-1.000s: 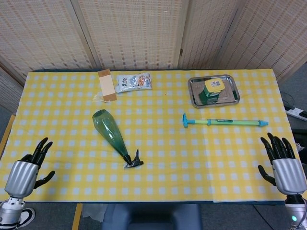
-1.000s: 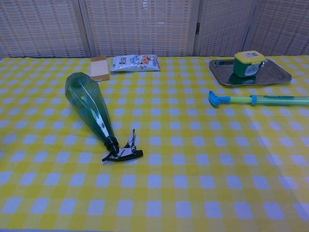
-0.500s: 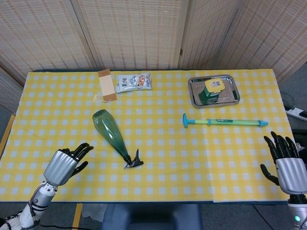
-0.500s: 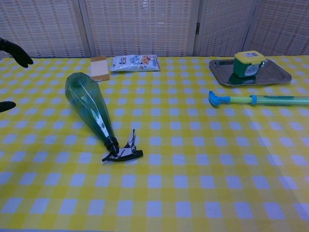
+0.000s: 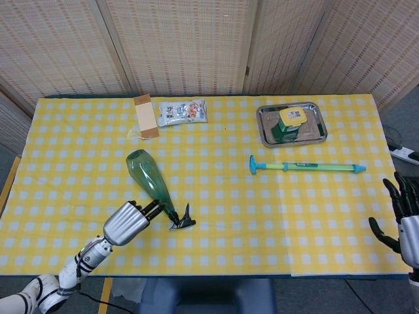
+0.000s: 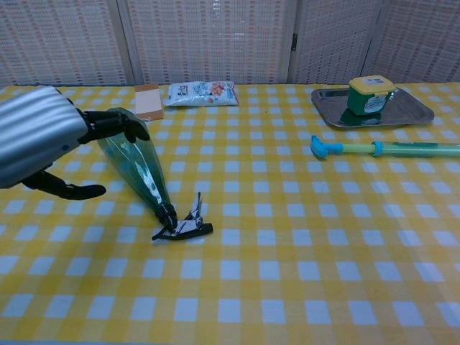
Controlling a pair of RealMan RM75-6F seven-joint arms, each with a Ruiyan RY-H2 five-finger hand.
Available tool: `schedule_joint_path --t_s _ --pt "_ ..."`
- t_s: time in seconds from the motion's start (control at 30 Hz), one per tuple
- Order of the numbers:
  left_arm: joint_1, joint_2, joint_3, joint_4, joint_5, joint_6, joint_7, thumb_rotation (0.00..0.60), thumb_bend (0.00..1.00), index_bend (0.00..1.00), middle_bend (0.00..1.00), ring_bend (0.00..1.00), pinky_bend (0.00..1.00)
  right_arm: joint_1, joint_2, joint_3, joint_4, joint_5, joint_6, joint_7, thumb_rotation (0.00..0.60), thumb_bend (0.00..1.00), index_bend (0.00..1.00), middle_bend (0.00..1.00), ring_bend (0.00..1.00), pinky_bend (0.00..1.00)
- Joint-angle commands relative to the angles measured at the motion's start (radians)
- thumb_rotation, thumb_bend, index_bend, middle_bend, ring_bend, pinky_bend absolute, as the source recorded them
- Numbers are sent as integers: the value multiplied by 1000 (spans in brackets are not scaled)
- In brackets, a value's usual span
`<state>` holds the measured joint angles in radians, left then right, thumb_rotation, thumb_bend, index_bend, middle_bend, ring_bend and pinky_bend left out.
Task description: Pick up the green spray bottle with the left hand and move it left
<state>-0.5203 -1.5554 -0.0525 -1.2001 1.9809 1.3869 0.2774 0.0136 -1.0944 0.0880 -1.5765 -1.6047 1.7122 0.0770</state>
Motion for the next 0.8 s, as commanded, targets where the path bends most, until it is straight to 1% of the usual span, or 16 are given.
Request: schedule_joint_path --t_s 0.03,0.13,0.27,0.37,0.53,0.63,0.8 --pt "-41 -39 11 42 22 -10 0 600 234 285 378 1000 1000 -23 22 10 23 7 27 105 600 355 0 0 0 0" --pt "-75 -58 14 64 16 -41 -15 600 242 284 378 1000 1000 -29 53 5 -7 56 -20 96 600 355 0 0 0 0" --pt "-115 -56 26 62 -4 -110 -30 600 315 282 378 1000 1000 -26 86 4 -48 104 -76 78 600 355 0 0 0 0" --pt "-136 -42 33 37 -37 -176 -30 600 320 280 376 1000 1000 -29 97 10 -61 120 -80 78 600 355 0 0 0 0" --pt "-173 -22 36 8 -76 -254 -21 600 319 283 374 1000 1000 -34 105 17 -63 131 -80 92 600 355 0 0 0 0" --pt "-191 -20 36 1 -93 -281 -21 600 319 285 374 1000 1000 -32 108 18 -61 136 -91 95 600 355 0 0 0 0" --pt "-223 -36 42 27 -95 -288 -42 600 320 272 367 1000 1000 -35 114 23 -63 147 -96 107 600 355 0 0 0 0"
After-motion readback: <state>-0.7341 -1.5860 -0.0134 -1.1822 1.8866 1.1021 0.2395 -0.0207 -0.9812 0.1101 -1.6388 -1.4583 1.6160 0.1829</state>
